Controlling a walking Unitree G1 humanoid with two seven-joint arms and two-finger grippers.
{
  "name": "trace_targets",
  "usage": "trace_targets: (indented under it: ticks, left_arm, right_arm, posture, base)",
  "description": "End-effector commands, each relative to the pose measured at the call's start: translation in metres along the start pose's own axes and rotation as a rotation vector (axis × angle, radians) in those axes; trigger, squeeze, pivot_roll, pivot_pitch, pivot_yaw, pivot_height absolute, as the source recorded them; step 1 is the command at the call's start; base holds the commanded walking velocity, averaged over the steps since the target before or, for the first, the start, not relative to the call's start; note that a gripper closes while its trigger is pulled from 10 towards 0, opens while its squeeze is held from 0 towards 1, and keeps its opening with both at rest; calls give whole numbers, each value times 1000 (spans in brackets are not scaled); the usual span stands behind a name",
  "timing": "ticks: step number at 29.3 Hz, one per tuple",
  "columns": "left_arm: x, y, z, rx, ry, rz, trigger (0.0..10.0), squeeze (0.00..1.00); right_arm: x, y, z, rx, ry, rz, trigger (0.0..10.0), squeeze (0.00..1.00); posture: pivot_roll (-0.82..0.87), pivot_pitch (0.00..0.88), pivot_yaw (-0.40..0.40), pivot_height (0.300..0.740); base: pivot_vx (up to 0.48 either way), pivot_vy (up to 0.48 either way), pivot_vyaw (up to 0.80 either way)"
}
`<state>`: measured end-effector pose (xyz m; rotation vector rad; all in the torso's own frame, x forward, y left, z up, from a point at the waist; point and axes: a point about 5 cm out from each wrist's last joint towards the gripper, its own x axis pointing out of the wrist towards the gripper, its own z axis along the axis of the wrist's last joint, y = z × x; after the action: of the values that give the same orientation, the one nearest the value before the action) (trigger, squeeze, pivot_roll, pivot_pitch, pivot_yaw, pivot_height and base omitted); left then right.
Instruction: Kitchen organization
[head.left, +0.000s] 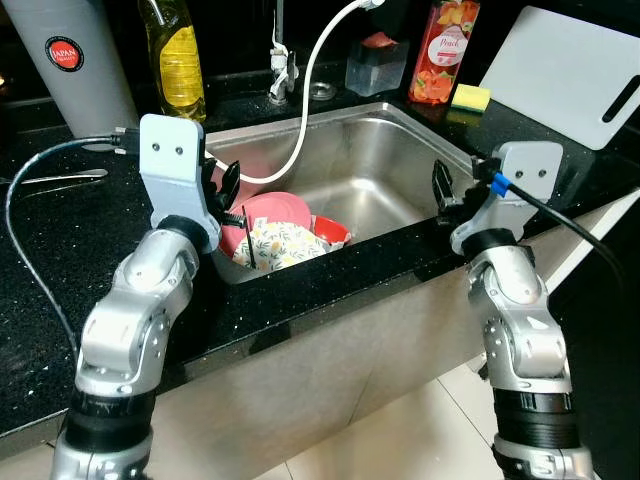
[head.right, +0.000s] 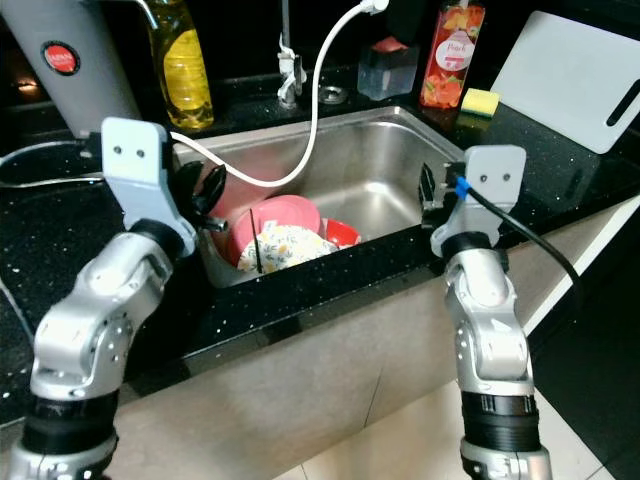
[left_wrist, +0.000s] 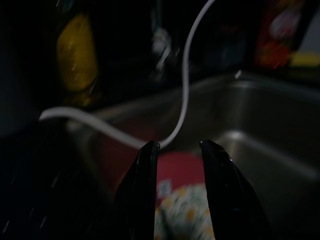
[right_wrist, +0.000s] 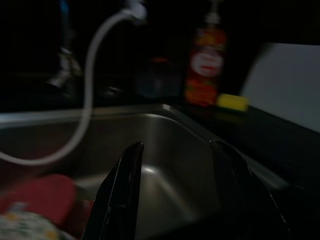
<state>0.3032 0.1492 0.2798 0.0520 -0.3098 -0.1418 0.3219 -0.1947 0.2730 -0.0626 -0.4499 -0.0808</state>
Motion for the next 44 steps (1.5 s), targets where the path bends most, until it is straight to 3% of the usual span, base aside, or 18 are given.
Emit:
trace_targets:
  ticks: [1, 8, 19, 26, 30, 32, 33, 38, 41, 44]
  left_arm:
    - [-3, 2, -9, 24, 27, 24, 10000, 0]
    - [-11, 16, -34, 9, 112, 108, 10000, 0]
    - [-14, 22, -53, -23, 156, 140, 10000, 0]
    - [-13, 24, -58, 7, 195, 129, 10000, 0]
    - [-13, 22, -68, 22, 252, 84, 10000, 0]
    - [-13, 22, -71, 2, 275, 80, 10000, 0]
    - [-14, 21, -77, -35, 332, 71, 10000, 0]
    - [-13, 22, -77, -16, 326, 61, 10000, 0]
    - [-13, 23, -77, -17, 325, 62, 10000, 0]
    - [-13, 23, -77, -16, 322, 63, 10000, 0]
  right_arm:
    - [-2, -16, -1, -20, 0, -63, 10000, 0]
    - [2, -33, 6, -45, -33, -120, 10000, 0]
    - [5, -45, 18, -83, -85, -145, 10000, 0]
    - [7, -59, 27, -131, -128, -186, 10000, 0]
    - [6, -73, 31, -193, -153, -232, 10000, 0]
    - [6, -78, 32, -209, -157, -250, 10000, 0]
    - [4, -87, 35, -248, -166, -286, 10000, 0]
    - [-2, -109, 36, -329, -160, -400, 10000, 0]
    - [-3, -113, 35, -347, -157, -420, 10000, 0]
    - [-10, -127, 24, -429, -112, -499, 10000, 0]
  posture:
    - [-103, 158, -28, 740]
    - [-102, 159, -23, 740]
    - [-111, 158, -23, 740]
    - [-111, 158, -22, 740]
    - [-111, 157, -22, 740]
    - [-112, 156, -18, 740]
    - [-114, 156, -17, 740]
    - [-114, 156, -14, 740]
    - [-114, 156, -14, 740]
    - [-116, 154, -17, 740]
  base:
    - [0, 0, 0]
    - [0, 0, 0]
    - [0, 0, 0]
    - [0, 0, 0]
    - [0, 0, 0]
    - [0, 0, 0]
    - [0, 0, 0]
    - [0, 0, 0]
    - [0, 0, 0]
    - [0, 0, 0]
